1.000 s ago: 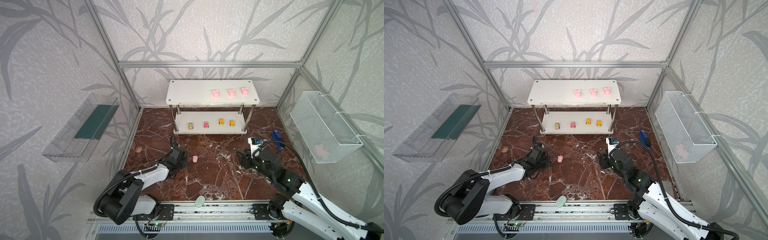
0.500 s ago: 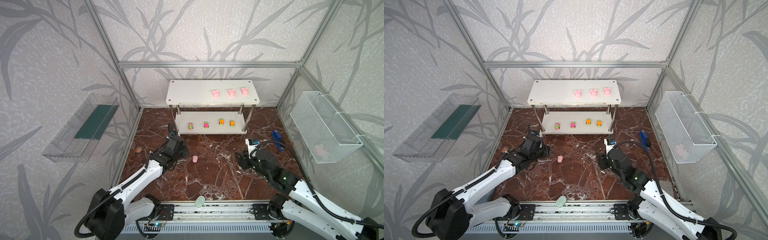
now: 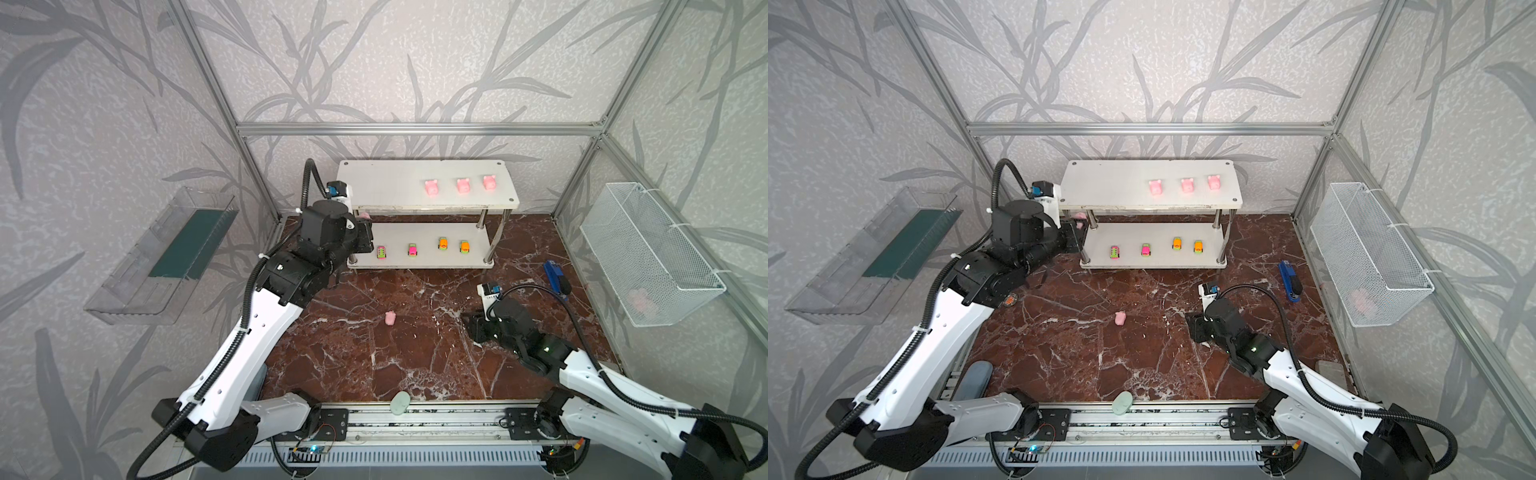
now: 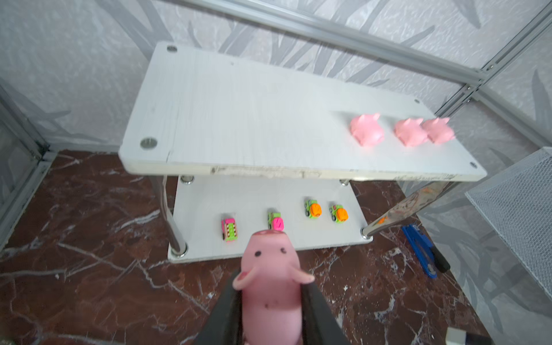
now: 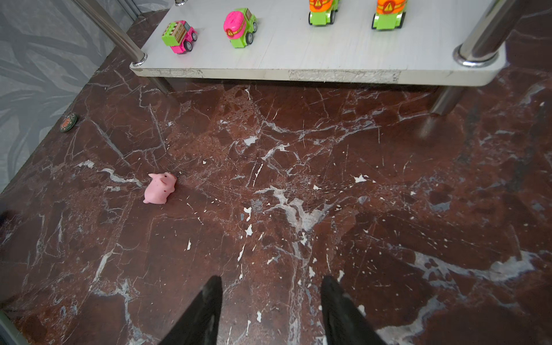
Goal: Place and organize the plastic toys onto the shelf
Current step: 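Lift the pink pig with the left gripper up onto the top shelf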
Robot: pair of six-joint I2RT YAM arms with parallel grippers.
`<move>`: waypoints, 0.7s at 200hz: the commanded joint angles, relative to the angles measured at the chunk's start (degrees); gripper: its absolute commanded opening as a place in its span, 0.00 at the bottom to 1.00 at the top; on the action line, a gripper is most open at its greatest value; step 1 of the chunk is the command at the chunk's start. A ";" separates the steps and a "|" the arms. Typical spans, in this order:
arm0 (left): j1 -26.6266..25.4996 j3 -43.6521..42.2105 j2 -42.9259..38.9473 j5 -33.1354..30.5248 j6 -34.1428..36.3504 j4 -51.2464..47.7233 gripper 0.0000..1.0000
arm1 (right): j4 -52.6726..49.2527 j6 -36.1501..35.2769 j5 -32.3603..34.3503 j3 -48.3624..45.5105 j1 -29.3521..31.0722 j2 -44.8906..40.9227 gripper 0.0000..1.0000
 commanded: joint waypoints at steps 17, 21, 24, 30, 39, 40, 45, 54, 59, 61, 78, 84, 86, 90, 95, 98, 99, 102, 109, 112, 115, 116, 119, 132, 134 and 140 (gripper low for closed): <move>0.19 16.48 11.99 2.60 4.40 -7.42 0.30 | 4.20 0.71 -1.45 -0.98 -0.11 2.42 0.54; 0.20 18.28 13.35 2.76 4.48 -7.76 0.30 | 4.36 0.67 -1.52 -1.02 -0.13 2.75 0.54; 0.22 19.65 14.37 3.01 4.55 -8.05 0.30 | 4.42 0.71 -1.65 -1.03 -0.13 2.91 0.54; 0.21 22.32 16.43 3.23 4.75 -8.66 0.30 | 4.78 0.72 -1.80 -1.10 -0.13 3.37 0.54; 0.22 26.66 19.83 3.54 5.06 -9.88 0.30 | 5.36 0.84 -2.10 -1.20 -0.07 4.08 0.54; 0.19 27.09 20.16 3.50 5.09 -9.96 0.30 | 5.40 0.82 -2.08 -1.25 -0.10 4.16 0.55; 0.18 29.48 22.00 3.69 5.21 -10.68 0.30 | 5.74 0.81 -2.26 -1.29 -0.13 4.60 0.54; 0.22 33.80 25.47 3.95 5.51 -12.18 0.30 | 6.04 0.89 -2.39 -1.38 -0.12 5.28 0.54; 0.17 36.12 27.34 4.14 5.65 -12.85 0.30 | 6.28 0.90 -2.55 -1.38 -0.05 5.74 0.54; 0.17 36.97 27.99 4.21 5.70 -13.13 0.30 | 6.37 0.90 -2.58 -1.38 -0.09 5.92 0.54; 0.16 43.71 33.46 5.09 5.74 -15.39 0.30 | 7.17 0.89 -3.16 -1.29 -0.15 7.28 0.54; 0.17 45.48 35.16 5.09 5.72 -15.79 0.30 | 7.44 0.89 -3.31 -1.21 -0.17 7.69 0.54; 0.17 46.04 35.61 5.00 5.78 -15.96 0.30 | 7.49 0.96 -3.36 -1.14 -0.14 7.81 0.54; 0.17 47.00 36.55 4.84 5.82 -16.22 0.30 | 7.54 1.02 -3.49 -1.12 -0.21 7.97 0.54; 0.16 48.01 37.51 4.53 5.82 -16.56 0.31 | 7.59 0.98 -3.55 -1.03 -0.18 8.26 0.54; 0.16 48.62 38.10 4.39 5.90 -16.70 0.30 | 7.74 0.98 -3.62 -1.03 -0.21 8.41 0.54; 0.16 48.76 38.35 4.31 5.91 -16.75 0.30 | 7.77 0.98 -3.63 -0.98 -0.17 8.44 0.54; 0.17 49.20 38.75 4.19 5.97 -16.84 0.30 | 7.80 1.03 -3.64 -0.94 -0.21 8.51 0.54; 0.16 49.81 39.61 3.40 6.11 -16.84 0.30 | 7.89 0.98 -3.80 -0.87 -0.20 8.72 0.54; 0.15 49.85 39.90 3.08 6.24 -16.66 0.30 | 7.96 0.98 -3.82 -0.85 -0.14 8.80 0.54; 0.14 49.81 40.14 2.75 6.29 -16.44 0.30 | 7.93 0.98 -3.87 -0.90 -0.17 8.88 0.54; 0.11 49.83 40.25 2.66 6.32 -16.36 0.30 | 8.00 0.94 -3.89 -0.87 -0.19 8.89 0.54; 0.16 49.87 40.43 2.39 6.40 -16.21 0.31 | 8.06 0.98 -3.80 -0.83 -0.18 9.01 0.54; 0.16 49.83 41.29 1.48 6.55 -15.27 0.31 | 8.23 0.97 -3.84 -0.76 -0.14 9.30 0.54; 0.14 49.83 41.39 1.40 6.58 -15.19 0.31 | 8.17 0.98 -3.94 -0.76 -0.20 9.38 0.54; 0.14 49.81 41.78 1.25 6.67 -14.87 0.31 | 8.17 0.90 -4.04 -0.69 -0.15 9.56 0.54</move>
